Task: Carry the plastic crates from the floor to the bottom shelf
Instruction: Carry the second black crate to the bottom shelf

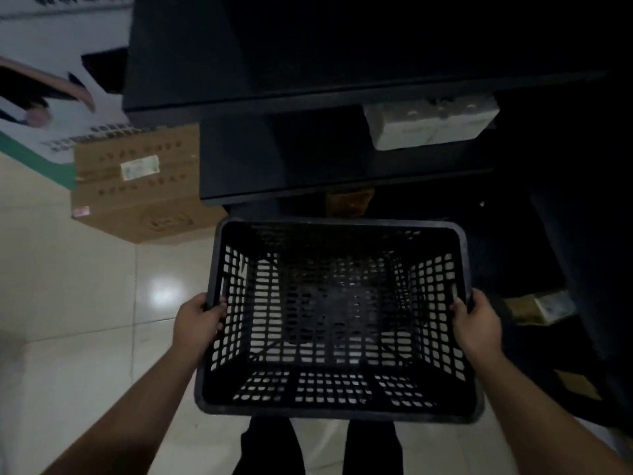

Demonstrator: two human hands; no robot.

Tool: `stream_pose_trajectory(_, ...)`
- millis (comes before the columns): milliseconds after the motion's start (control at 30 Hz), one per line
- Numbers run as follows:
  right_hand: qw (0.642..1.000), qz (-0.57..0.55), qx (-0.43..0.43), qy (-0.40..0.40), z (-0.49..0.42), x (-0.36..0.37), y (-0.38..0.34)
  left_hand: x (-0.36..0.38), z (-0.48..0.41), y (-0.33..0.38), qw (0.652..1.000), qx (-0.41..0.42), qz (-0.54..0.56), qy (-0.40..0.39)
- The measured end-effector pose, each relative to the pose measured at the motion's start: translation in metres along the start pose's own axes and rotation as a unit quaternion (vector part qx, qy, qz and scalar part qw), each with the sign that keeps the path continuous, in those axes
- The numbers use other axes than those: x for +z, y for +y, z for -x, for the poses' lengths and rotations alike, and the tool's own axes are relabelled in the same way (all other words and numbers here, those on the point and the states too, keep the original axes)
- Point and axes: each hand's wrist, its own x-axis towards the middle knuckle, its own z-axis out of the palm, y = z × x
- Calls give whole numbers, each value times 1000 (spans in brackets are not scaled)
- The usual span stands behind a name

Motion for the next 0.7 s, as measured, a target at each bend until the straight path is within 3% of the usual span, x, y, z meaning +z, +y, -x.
stream_pose_trajectory(367, 999, 22, -38, -30, -133, 65, 48, 117, -31, -23, 996, -50, 20, 66)
stream_pose_trajectory(700, 997, -23, -38, -61, -183, 73, 48, 147, -50, 0, 993, -48, 0, 104)
